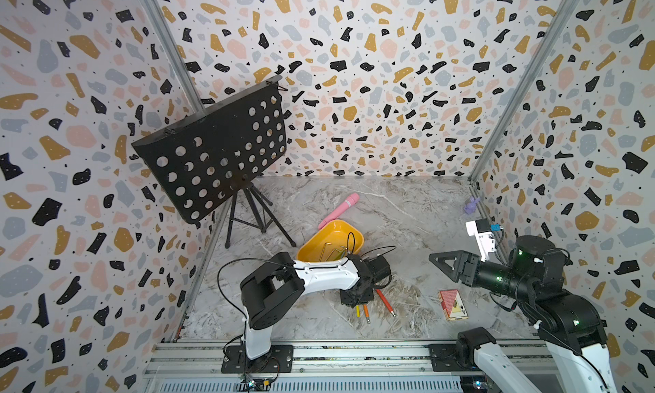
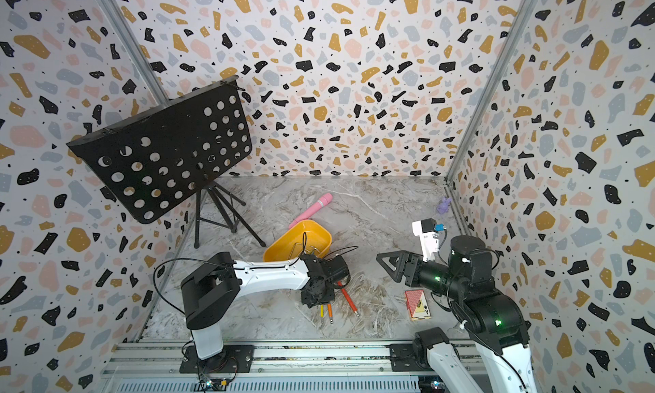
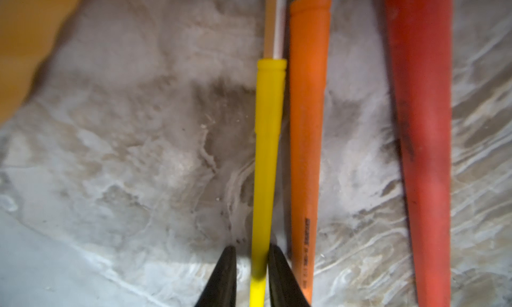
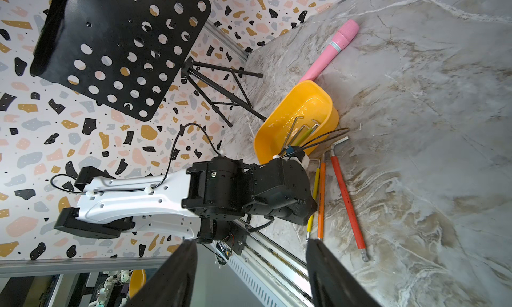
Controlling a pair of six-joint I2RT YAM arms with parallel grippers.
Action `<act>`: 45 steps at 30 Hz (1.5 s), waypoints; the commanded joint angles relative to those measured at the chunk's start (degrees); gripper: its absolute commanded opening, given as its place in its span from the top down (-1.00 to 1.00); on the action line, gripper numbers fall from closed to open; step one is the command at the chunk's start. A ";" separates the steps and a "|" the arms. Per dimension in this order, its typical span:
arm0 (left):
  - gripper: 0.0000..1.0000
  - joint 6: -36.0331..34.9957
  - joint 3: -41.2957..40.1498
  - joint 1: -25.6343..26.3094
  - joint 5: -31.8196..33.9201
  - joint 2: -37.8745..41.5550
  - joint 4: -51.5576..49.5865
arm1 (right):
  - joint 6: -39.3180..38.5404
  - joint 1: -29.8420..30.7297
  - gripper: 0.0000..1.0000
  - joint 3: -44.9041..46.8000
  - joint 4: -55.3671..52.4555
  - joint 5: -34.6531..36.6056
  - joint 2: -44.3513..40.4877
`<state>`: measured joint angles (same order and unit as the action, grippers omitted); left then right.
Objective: Put the hex key on the desktop into the storage box
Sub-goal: Pick up the Allen key from the center of the board.
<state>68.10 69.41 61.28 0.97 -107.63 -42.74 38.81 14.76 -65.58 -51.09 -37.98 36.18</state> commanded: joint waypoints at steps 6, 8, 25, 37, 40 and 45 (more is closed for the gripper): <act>0.80 -2.17 0.97 -0.75 -0.09 -2.54 -2.37 | 0.18 0.26 -0.36 0.28 -0.06 -0.43 -0.48; 0.91 -2.60 0.93 -0.90 0.04 -2.43 -2.43 | 0.13 0.26 -0.36 0.08 -0.22 -0.43 -0.41; 1.00 -5.72 2.62 -0.41 3.67 9.04 -8.27 | 0.44 0.26 -0.36 0.37 0.76 -0.48 0.00; 1.00 -13.87 14.81 1.43 3.09 12.25 -13.49 | 0.55 0.25 -0.36 0.88 0.89 -0.52 -0.29; 1.00 -18.09 19.34 0.73 6.57 12.11 -17.33 | 0.50 0.26 -0.36 0.92 0.93 -0.52 -0.26; 1.00 -31.42 23.62 -4.30 6.96 12.85 -19.22 | 0.32 0.26 -0.35 0.78 0.64 -0.51 -0.24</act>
<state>46.65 90.83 59.59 5.17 -96.92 -58.50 39.42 14.76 -64.64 -50.94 -37.98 36.21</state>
